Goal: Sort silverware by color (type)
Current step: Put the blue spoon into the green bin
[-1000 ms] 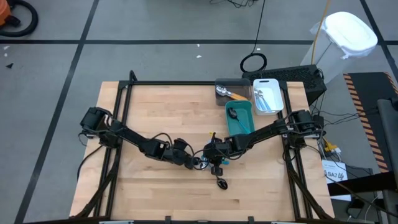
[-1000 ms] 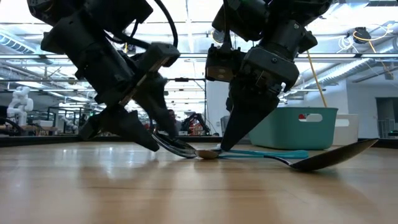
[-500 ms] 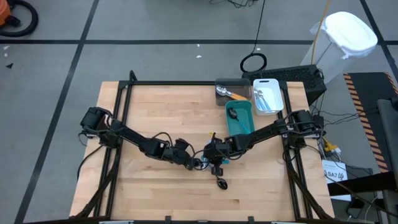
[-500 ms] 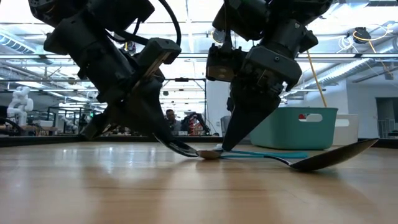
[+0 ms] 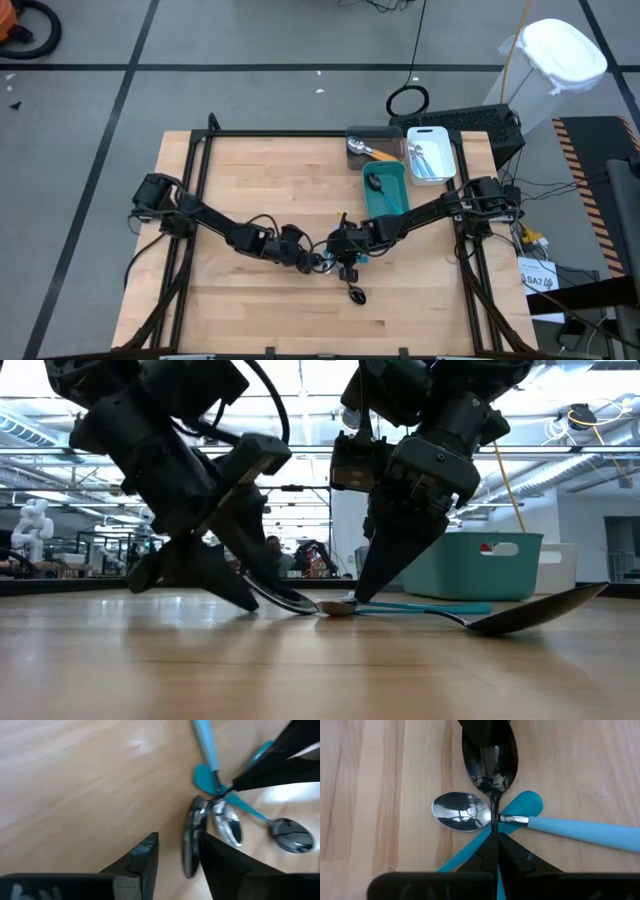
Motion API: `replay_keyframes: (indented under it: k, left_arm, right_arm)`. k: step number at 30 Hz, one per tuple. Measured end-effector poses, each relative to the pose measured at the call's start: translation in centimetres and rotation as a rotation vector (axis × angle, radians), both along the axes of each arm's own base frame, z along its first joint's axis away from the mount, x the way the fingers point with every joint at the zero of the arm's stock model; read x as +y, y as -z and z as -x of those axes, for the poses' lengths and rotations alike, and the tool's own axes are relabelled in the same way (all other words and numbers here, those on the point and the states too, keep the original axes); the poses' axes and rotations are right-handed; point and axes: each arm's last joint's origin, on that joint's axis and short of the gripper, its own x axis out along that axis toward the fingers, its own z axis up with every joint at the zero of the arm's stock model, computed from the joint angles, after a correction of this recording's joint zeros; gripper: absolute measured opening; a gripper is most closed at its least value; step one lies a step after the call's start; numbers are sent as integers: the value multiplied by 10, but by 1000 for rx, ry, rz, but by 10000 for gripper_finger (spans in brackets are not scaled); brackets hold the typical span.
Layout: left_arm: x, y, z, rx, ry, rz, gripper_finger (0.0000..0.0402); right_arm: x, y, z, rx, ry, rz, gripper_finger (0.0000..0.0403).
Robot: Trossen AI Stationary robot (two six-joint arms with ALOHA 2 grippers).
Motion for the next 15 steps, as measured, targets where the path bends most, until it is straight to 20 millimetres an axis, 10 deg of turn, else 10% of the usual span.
replay_keyframes:
  k: [9, 15]
  left_arm:
    - [-1, 5, -5, -39, -5, -12, 13]
    - [-3, 4, -5, -50, 3, -11, 8]
  right_arm:
    - [0, 0, 0, 2, 4, 0, 0]
    - [0, -9, 3, -12, 37, 13, 19]
